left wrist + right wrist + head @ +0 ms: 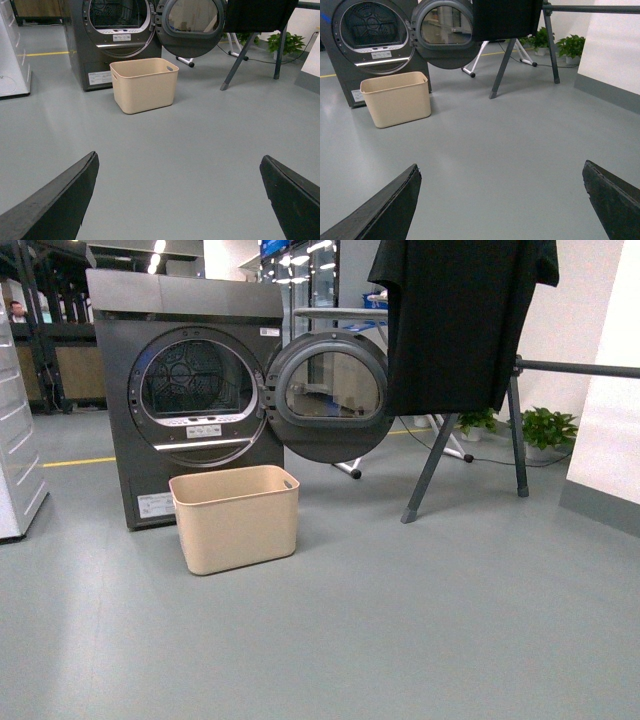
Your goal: Move hamper under clothes hanger
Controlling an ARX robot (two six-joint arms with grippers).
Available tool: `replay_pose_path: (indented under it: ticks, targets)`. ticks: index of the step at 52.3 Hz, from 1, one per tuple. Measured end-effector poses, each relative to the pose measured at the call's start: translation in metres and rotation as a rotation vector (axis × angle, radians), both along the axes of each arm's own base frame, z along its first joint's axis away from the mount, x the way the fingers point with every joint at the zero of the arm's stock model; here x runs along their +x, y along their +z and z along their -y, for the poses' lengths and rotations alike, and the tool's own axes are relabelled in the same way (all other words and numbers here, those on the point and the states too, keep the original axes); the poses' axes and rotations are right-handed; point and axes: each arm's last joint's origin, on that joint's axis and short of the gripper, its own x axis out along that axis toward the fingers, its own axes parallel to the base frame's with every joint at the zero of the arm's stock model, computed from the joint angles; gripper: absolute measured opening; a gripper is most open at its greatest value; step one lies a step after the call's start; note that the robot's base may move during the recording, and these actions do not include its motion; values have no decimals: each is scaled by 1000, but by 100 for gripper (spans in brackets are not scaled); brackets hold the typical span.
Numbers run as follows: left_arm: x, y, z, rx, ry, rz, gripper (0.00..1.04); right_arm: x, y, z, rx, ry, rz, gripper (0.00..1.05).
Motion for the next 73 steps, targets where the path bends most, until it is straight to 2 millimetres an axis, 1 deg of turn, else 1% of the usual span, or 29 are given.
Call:
replay_pose_path:
  ticks: [73]
  targets:
    - [0, 0, 0, 0, 0, -1, 98, 0, 0, 0, 0, 0, 0, 97]
